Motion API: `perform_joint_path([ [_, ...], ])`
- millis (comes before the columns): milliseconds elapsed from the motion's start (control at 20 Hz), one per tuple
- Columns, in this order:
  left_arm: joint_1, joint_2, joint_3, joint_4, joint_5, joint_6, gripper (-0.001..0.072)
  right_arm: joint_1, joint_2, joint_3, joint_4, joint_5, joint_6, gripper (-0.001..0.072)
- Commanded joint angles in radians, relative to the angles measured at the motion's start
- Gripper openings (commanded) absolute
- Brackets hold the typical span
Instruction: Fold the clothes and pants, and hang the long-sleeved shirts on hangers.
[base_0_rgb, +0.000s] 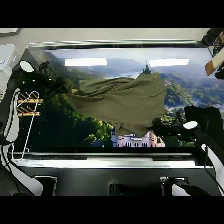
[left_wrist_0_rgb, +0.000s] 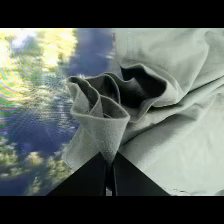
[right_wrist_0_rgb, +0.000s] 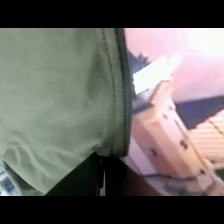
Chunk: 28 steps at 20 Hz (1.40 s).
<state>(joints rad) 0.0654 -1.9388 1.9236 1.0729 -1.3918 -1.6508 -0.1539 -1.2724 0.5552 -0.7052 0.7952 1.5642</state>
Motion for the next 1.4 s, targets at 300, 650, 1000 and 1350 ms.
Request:
perform_joint_path([
  [300, 0.066, 0.13, 0.046, -0.172, -0.003, 0.005, 0.0015, 0.021, 0.217, 0.507, 0.091, 0.064, -0.056, 0.0026],
  [650, 0.179, 0.636, 0.194, -0.309, 0.185, 0.1, 0.0015, 0.021, 0.237, 1.624, -0.166, 0.291, 0.076, 0.0027],
  [1000, 0.222, 1.11, 0.125, 0.11, 0.373, -0.07, 0.0015, 0.021, 0.364, 1.694, -0.334, 0.222, 0.204, 0.0027],
  [1350, 0.207, 0.88, -0.075, 0.094, 0.232, -0.078, 0.0016, 0.022, 0.133, 1.394, -0.38, 0.251, 0.239, 0.0027],
])
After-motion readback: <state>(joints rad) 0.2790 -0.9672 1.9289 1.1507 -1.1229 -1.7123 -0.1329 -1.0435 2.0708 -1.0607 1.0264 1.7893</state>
